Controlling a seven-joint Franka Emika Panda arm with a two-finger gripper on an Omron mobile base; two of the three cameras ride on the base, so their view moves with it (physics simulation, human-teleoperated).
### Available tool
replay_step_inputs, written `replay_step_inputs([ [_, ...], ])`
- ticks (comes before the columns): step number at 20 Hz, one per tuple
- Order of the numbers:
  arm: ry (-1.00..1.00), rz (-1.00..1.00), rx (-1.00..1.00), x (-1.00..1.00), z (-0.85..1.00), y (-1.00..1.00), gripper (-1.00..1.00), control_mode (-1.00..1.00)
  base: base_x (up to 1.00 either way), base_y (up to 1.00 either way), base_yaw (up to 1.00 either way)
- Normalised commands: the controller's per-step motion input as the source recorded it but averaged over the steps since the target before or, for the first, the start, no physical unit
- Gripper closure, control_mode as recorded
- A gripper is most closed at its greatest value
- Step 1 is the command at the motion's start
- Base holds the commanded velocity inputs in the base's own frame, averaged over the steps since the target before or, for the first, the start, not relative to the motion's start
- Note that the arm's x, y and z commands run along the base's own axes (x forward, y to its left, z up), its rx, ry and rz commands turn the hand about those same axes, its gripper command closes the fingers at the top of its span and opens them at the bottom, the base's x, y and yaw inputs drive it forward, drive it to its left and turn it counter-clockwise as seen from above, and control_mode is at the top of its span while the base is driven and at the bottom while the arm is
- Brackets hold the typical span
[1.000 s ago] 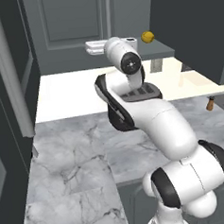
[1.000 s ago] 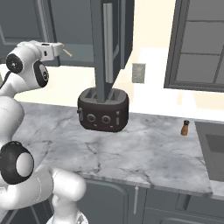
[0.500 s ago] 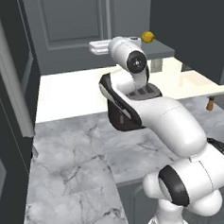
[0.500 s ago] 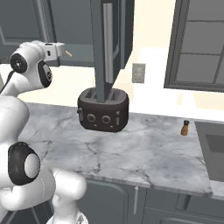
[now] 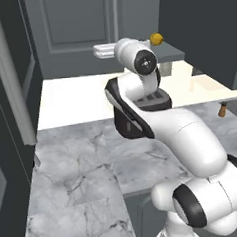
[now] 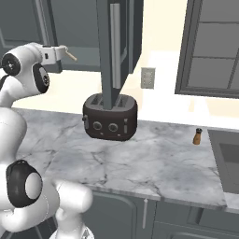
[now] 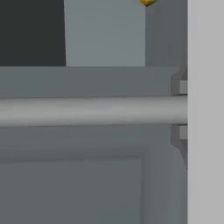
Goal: Pick the dish brush and dish brush from the cabinet and place them on the counter.
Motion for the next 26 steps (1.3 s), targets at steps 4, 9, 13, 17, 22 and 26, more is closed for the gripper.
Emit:
replay_step_inputs([
  [4, 0.08, 0.0, 0.0, -0.61, 0.31, 0.07, 1.0, -1.0, 0.0, 0.0, 0.0],
  [9, 0.04, 0.0, 0.0, -0.73, 0.22, 0.11, 1.0, -1.0, 0.0, 0.0, 0.0],
  [13, 0.02, 0.0, 0.0, -0.84, 0.12, 0.24, 1.0, -1.0, 0.0, 0.0, 0.0],
  [17, 0.0, 0.0, 0.0, -0.86, 0.06, 0.32, 1.0, -1.0, 0.0, 0.0, 0.0],
  [22, 0.01, 0.0, 0.0, -0.79, 0.04, 0.38, 1.0, -1.0, 0.0, 0.0, 0.0],
  [26, 0.01, 0.0, 0.0, -0.52, 0.03, 0.36, 1.0, -1.0, 0.0, 0.0, 0.0],
])
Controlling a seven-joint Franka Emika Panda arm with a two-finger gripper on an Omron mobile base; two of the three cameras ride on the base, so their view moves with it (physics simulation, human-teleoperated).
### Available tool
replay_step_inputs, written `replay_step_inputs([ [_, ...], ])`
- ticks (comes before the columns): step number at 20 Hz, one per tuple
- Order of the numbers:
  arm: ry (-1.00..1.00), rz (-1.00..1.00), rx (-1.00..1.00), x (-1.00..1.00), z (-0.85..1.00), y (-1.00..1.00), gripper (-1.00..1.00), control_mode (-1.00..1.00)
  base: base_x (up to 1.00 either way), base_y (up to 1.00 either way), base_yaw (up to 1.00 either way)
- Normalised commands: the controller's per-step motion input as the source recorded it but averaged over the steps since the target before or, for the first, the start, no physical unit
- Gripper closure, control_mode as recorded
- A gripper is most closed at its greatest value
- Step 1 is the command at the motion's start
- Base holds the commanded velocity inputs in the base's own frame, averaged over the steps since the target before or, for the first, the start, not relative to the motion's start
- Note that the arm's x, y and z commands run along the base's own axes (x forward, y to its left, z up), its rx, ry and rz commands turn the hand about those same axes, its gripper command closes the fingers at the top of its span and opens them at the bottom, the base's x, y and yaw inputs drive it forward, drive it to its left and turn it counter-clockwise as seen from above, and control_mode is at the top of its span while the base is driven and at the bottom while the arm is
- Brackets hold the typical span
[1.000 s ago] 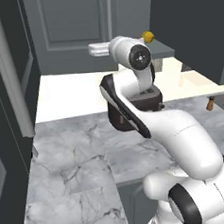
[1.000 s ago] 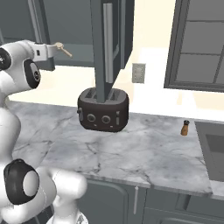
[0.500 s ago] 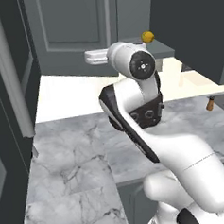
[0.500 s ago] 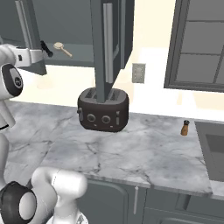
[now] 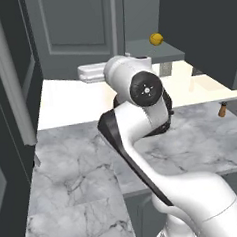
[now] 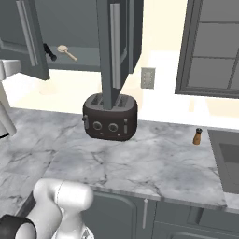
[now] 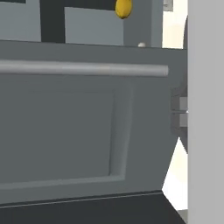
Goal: Pick the dish brush and dish brush from the cabinet and place them on the counter.
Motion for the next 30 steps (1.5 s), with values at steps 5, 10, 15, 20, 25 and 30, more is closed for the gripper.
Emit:
replay_step_inputs([
  [5, -0.04, 0.03, 0.02, -0.04, 0.02, -0.19, 1.0, -1.0, 0.0, 0.0, 0.0],
  [10, -0.04, 0.07, 0.14, 0.0, 0.0, -0.8, 1.0, -1.0, 0.0, 0.0, 0.0],
  [15, -0.04, 0.06, 0.1, 0.0, 0.0, -0.65, 1.0, -1.0, 0.0, 0.0, 0.0],
  [20, -0.02, 0.1, 0.08, 0.0, -0.03, -0.36, 1.0, -1.0, 0.0, 0.0, 0.0],
  [25, 0.0, 0.06, 0.14, 0.16, 0.0, -0.24, 1.0, -1.0, 0.0, 0.0, 0.0],
  [30, 0.03, 0.02, 0.22, 0.16, 0.0, -0.22, 1.0, -1.0, 0.0, 0.0, 0.0],
])
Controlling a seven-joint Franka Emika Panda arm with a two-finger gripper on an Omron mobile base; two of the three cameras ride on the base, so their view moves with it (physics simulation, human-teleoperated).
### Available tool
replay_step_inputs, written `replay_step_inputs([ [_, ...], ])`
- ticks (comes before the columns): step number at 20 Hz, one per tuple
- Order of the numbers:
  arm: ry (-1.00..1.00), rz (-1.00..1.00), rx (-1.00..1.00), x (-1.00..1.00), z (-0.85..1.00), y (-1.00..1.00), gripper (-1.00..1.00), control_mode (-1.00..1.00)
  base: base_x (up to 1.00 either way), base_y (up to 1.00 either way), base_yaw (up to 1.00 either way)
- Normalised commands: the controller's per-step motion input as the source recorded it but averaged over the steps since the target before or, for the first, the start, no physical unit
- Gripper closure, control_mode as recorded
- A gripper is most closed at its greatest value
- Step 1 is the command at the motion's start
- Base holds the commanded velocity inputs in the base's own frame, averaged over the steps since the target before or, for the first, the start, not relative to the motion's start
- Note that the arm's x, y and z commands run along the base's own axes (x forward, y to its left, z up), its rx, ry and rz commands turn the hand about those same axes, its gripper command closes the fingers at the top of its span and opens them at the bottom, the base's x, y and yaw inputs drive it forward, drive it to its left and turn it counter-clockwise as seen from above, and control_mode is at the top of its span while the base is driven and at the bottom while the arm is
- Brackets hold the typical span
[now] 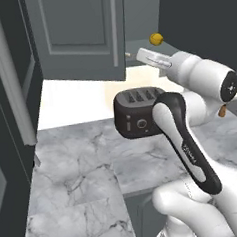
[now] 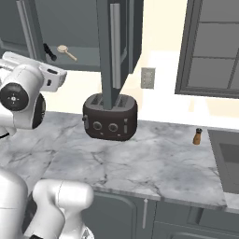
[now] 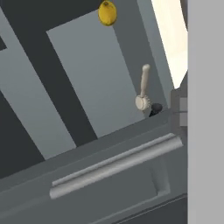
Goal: Pick the dish brush and dish brush from the cabinet and place them on the counter.
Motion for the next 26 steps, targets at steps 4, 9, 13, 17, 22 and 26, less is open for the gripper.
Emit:
replay_step_inputs([
  [4, 0.04, 0.0, 0.21, 0.16, 0.01, -0.21, 1.0, -1.0, 0.0, 0.0, 0.0],
  [9, 0.07, -0.01, 0.17, 0.61, 0.0, -0.06, 1.0, -1.0, 0.0, 0.0, 0.0],
  [13, 0.06, -0.04, 0.17, 0.71, 0.0, -0.01, 1.0, -1.0, 0.0, 0.0, 0.0],
  [17, 0.07, -0.04, 0.19, 0.73, 0.0, 0.0, 1.0, -1.0, 0.0, 0.0, 0.0],
  [22, 0.08, -0.05, 0.19, 0.75, 0.0, 0.0, 1.0, -1.0, 0.0, 0.0, 0.0],
  [26, 0.17, -0.04, 0.16, 0.78, -0.03, 0.12, 1.0, -1.0, 0.0, 0.0, 0.0],
])
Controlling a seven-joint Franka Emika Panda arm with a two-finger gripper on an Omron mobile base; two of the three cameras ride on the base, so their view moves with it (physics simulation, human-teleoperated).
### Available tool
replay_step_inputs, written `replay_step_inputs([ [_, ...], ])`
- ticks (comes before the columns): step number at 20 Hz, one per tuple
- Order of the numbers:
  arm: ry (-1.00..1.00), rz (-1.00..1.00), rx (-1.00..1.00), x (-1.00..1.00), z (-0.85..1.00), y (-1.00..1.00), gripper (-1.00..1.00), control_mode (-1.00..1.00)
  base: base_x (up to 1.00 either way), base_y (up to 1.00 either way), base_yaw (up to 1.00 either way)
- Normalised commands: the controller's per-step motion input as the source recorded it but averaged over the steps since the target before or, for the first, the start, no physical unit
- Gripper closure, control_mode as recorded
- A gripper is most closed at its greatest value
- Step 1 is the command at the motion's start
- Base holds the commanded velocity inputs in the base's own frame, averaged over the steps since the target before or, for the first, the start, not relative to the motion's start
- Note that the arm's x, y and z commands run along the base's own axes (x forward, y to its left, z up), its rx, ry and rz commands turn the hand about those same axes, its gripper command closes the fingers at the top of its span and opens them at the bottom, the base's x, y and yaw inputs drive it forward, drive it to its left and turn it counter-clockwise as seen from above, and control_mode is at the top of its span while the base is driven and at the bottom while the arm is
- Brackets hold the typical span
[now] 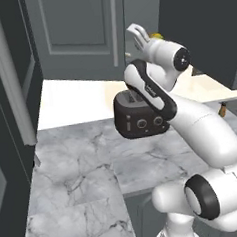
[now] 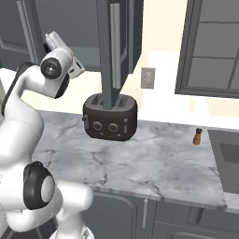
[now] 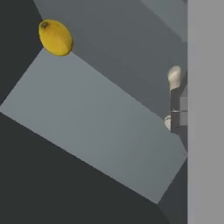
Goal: Pick the dish brush and dish brush from the cabinet and place them on the counter.
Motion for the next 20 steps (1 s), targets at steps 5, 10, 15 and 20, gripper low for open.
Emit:
replay_step_inputs([
  [5, 0.34, 0.02, 0.15, 0.59, -0.08, 0.12, 1.0, -1.0, 0.0, 0.0, 0.0],
  [10, 0.4, 0.18, 0.13, 0.11, -0.14, 0.19, 1.0, -1.0, 0.0, 0.0, 0.0],
  [15, 0.3, 0.23, 0.11, -0.03, -0.1, 0.12, 1.0, -1.0, 0.0, 0.0, 0.0],
  [20, 0.01, 0.01, 0.03, 0.0, -0.01, 0.0, 1.0, -1.0, 0.0, 0.0, 0.0],
])
